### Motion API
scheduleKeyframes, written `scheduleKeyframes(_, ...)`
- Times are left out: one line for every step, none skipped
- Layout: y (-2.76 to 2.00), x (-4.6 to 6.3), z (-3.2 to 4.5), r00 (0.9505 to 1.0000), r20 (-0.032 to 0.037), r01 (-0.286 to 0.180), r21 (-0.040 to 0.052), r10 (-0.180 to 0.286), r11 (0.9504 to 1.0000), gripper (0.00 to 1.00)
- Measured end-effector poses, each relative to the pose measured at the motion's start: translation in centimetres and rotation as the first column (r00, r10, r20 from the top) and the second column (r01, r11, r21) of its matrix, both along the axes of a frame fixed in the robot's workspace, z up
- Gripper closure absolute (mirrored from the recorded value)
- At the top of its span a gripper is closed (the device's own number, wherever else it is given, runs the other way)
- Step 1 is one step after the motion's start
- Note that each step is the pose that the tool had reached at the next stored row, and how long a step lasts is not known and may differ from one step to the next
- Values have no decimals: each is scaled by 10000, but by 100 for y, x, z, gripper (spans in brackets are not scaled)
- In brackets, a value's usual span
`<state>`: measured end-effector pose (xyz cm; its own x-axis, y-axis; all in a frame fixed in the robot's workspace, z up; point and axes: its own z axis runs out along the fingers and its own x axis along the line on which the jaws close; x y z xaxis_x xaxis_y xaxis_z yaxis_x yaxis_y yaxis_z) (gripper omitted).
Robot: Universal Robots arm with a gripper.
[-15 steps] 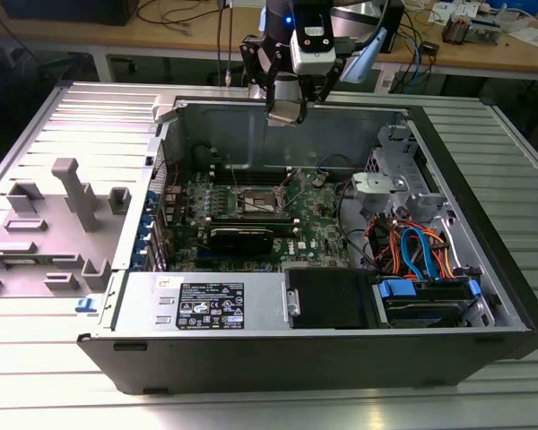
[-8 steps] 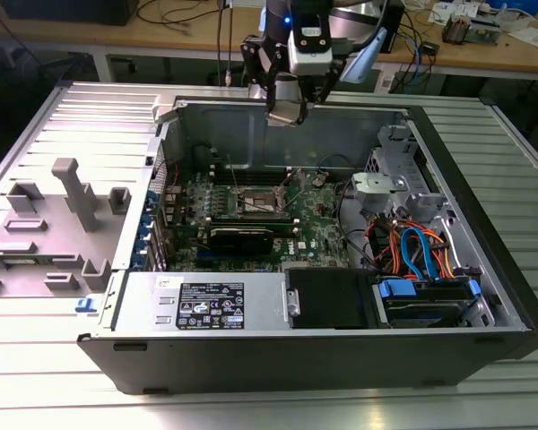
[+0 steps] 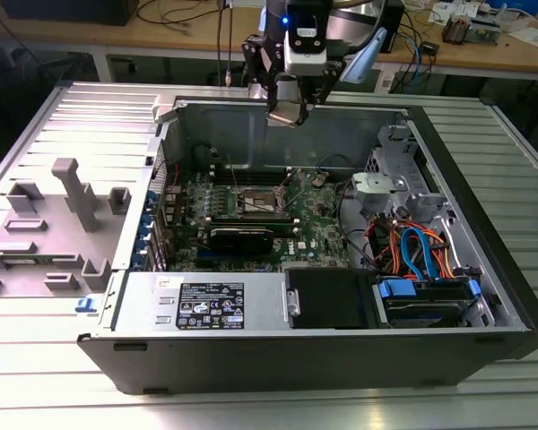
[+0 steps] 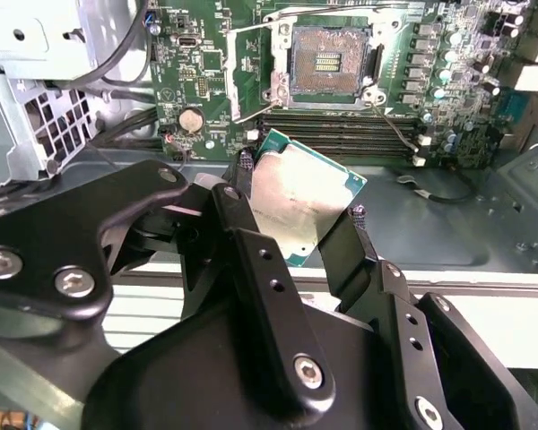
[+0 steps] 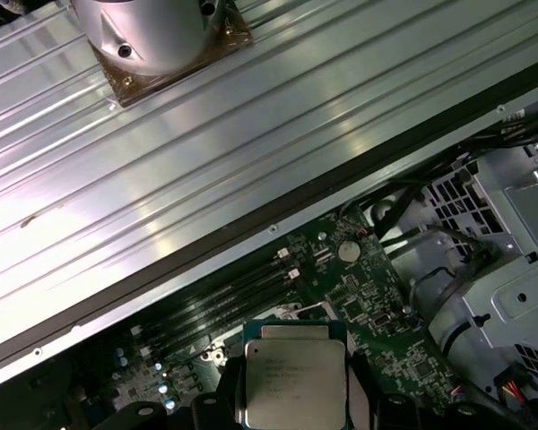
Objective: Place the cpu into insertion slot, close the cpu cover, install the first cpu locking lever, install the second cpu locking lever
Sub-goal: 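Place the cpu into insertion slot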
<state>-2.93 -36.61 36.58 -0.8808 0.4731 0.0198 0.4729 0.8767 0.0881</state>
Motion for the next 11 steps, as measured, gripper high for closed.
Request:
scheduleKeyframes(0,0,0,10000,0,33,0,-33,10000,45)
scheduleKeyframes(0,0,-1,10000,0,59,1,-59,10000,45)
scheduleKeyframes(0,0,-1,10000,0,79,0,-79,10000,45)
scheduleKeyframes(0,0,-1,10000,0,90,0,-90,10000,45)
scheduleKeyframes(0,0,-1,10000,0,91,0,-91,10000,45)
scheduleKeyframes(0,0,-1,10000,0,93,0,-93,10000,45)
scheduleKeyframes(0,0,-1,10000,0,93,0,-93,10000,45)
scheduleKeyframes(0,0,-1,10000,0,94,0,-94,10000,45)
scheduleKeyframes(0,0,-1,10000,0,94,1,-94,10000,45)
scheduleKeyframes(0,0,-1,10000,0,94,1,-94,10000,45)
scheduleKeyframes(0,0,-1,10000,0,94,0,-94,10000,45)
